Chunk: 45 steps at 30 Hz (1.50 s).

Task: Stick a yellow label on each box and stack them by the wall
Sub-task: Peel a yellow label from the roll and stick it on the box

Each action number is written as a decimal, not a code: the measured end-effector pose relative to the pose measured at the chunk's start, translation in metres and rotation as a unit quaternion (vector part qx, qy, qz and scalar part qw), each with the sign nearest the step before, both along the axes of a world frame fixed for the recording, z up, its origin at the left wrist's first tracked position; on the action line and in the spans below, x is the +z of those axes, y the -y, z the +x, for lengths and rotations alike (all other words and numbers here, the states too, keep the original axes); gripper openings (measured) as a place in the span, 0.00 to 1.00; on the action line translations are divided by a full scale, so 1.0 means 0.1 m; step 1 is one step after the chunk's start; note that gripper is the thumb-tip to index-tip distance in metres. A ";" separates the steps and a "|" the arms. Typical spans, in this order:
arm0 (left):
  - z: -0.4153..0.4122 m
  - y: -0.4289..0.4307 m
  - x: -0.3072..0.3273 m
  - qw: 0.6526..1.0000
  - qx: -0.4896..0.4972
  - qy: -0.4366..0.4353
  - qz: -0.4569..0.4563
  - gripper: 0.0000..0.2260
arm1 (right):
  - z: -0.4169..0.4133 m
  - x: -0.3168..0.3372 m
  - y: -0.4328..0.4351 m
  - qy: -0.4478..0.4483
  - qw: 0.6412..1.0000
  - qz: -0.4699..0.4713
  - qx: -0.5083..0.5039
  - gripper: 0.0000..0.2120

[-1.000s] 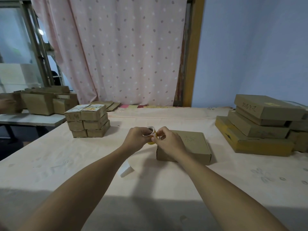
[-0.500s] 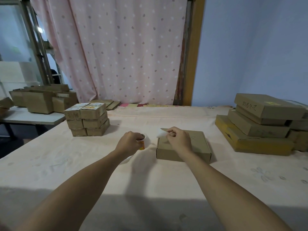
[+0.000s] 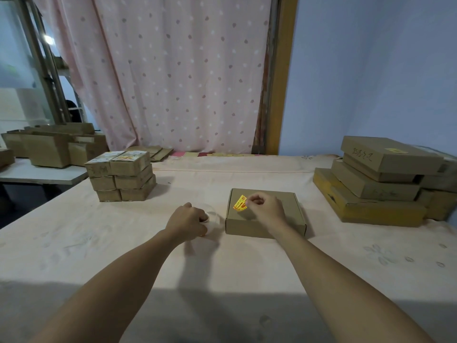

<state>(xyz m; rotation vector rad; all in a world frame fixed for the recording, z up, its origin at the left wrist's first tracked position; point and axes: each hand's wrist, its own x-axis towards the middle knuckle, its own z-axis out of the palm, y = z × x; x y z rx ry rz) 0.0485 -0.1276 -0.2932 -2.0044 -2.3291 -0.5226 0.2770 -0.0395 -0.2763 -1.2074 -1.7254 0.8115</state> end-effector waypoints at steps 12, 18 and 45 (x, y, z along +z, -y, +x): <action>0.45 -0.24 0.18 0.983 -0.045 0.138 0.117 0.07 | 0.16 -0.02 -0.05 0.001 1.000 -0.008 -0.013 0.08; 1.00 -0.54 0.20 0.966 -0.096 0.171 0.168 0.05 | 0.44 -0.01 -0.17 0.020 1.000 0.013 -0.015 0.10; 1.70 -1.14 -0.06 0.978 -0.152 0.061 0.127 0.13 | 1.00 -0.21 -0.70 0.255 0.963 0.075 -0.052 0.10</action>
